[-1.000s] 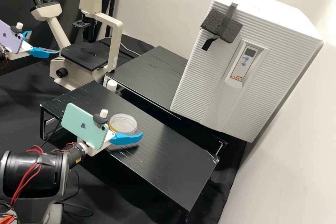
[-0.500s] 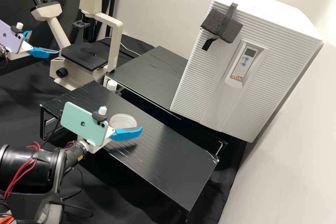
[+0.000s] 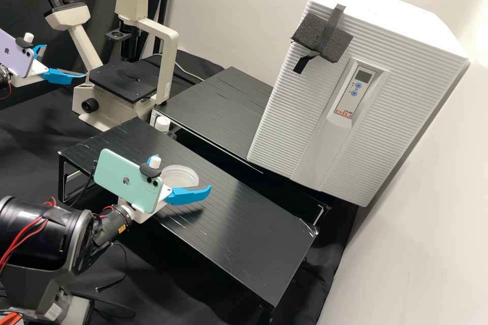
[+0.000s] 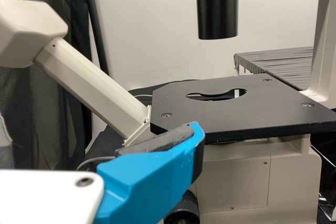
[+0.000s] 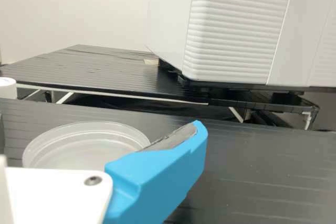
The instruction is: Open the petri dish lid.
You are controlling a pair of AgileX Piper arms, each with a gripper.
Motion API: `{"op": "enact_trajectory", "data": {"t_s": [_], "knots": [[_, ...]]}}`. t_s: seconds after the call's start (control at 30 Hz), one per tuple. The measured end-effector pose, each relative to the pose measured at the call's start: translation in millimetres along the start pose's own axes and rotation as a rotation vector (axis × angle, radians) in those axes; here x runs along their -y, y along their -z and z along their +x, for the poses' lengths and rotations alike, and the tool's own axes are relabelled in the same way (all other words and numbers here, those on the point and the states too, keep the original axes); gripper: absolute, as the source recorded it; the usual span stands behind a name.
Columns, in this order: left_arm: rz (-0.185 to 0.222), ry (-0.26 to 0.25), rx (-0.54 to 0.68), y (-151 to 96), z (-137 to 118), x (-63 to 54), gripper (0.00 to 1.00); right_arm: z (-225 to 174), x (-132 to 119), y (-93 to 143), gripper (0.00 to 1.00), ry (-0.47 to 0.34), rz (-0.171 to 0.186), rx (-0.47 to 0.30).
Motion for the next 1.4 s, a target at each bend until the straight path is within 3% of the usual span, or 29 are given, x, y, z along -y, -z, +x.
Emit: {"op": "enact_trajectory", "data": {"t_s": [0.73, 0.77, 1.07, 1.4], "knots": [[0.0, 0.0, 0.0, 0.0, 0.0, 0.0, 1.0, 0.9, 4.9, -0.4, 1.0, 0.026, -0.006, 0.002], [0.0, 0.0, 0.0, 0.0, 0.0, 0.0, 1.0, 0.8, 4.8, -0.4, 0.0, 0.025, -0.006, 0.002], [0.0, 0.0, 0.0, 0.0, 0.0, 0.0, 1.0, 0.8, 4.8, -0.4, 0.0, 0.025, 0.016, 0.002], [0.0, 0.0, 0.0, 0.0, 0.0, 0.0, 1.0, 1.4, 6.3, -1.2, 0.0, 0.032, 0.011, 0.008]]}}
